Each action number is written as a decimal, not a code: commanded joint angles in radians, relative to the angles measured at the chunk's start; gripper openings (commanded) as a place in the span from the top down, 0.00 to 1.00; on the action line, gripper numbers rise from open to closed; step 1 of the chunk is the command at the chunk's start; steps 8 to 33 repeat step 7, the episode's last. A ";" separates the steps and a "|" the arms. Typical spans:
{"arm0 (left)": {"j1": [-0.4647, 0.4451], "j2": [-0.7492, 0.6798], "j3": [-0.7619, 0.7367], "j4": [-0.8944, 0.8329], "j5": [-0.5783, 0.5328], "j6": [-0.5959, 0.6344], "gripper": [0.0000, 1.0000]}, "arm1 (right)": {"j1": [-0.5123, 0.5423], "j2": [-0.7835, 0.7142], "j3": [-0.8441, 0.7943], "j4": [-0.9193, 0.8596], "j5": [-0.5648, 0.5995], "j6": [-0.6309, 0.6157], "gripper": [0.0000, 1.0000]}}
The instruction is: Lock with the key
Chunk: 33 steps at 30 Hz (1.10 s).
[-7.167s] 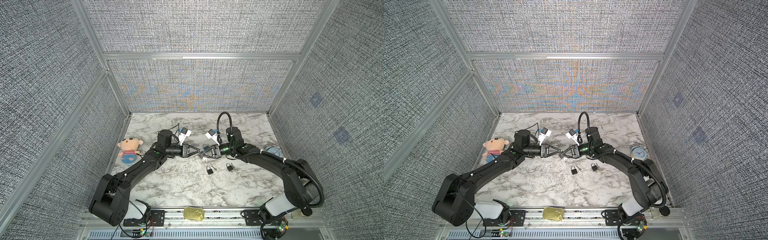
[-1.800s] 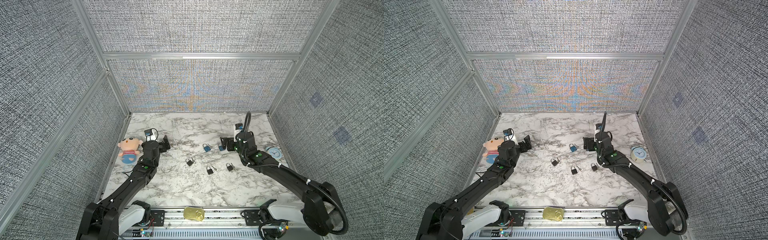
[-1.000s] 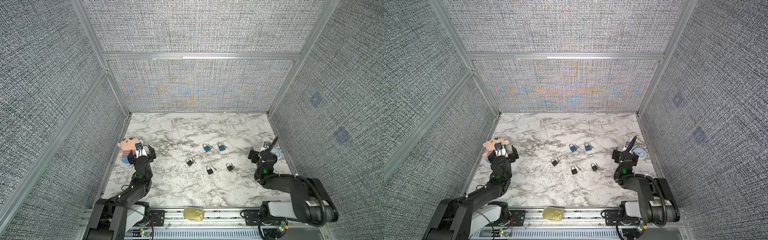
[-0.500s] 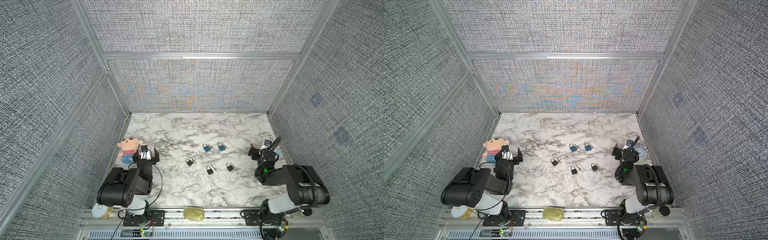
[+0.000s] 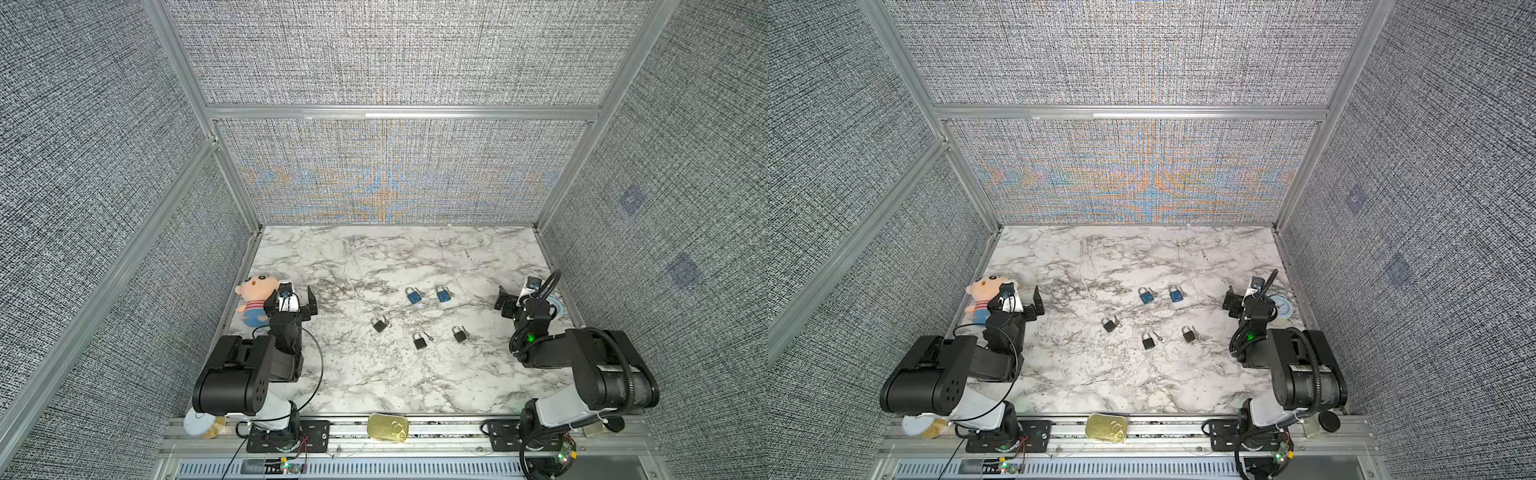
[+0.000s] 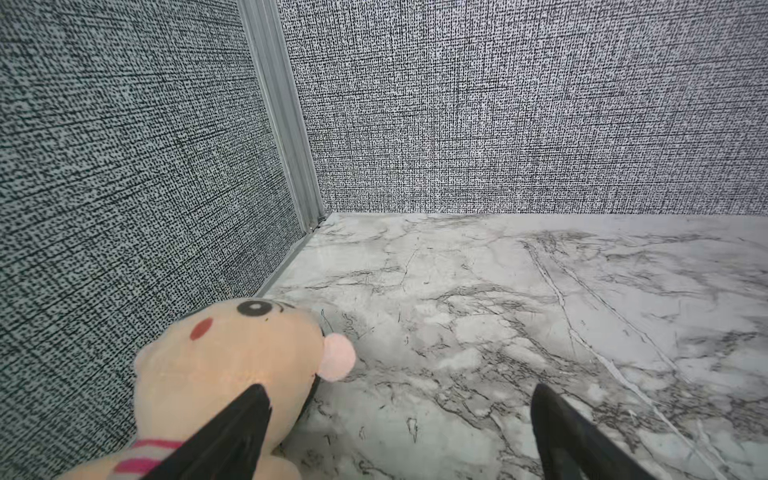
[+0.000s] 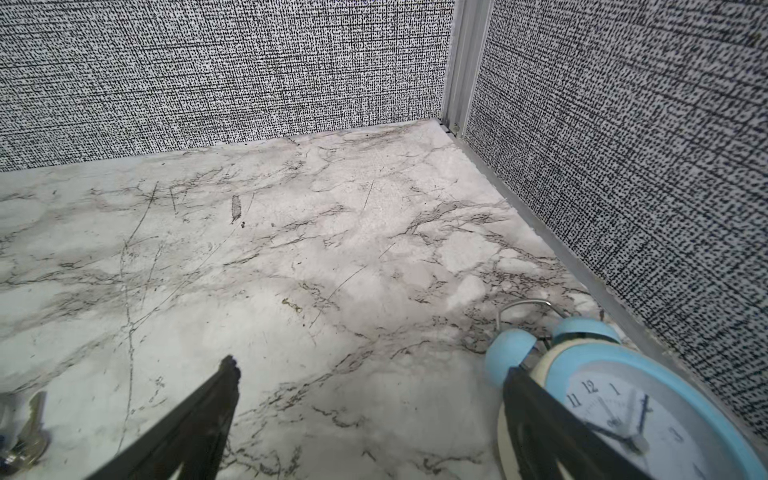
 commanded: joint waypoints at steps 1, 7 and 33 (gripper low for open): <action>0.002 0.002 0.003 0.007 0.013 -0.001 0.01 | 0.001 0.000 0.006 0.013 -0.003 -0.001 0.01; 0.002 0.001 0.006 -0.005 0.015 -0.001 0.01 | 0.001 0.000 0.006 0.013 -0.002 -0.001 0.01; 0.002 0.001 0.006 -0.005 0.015 -0.001 0.01 | 0.001 0.000 0.006 0.013 -0.002 -0.001 0.01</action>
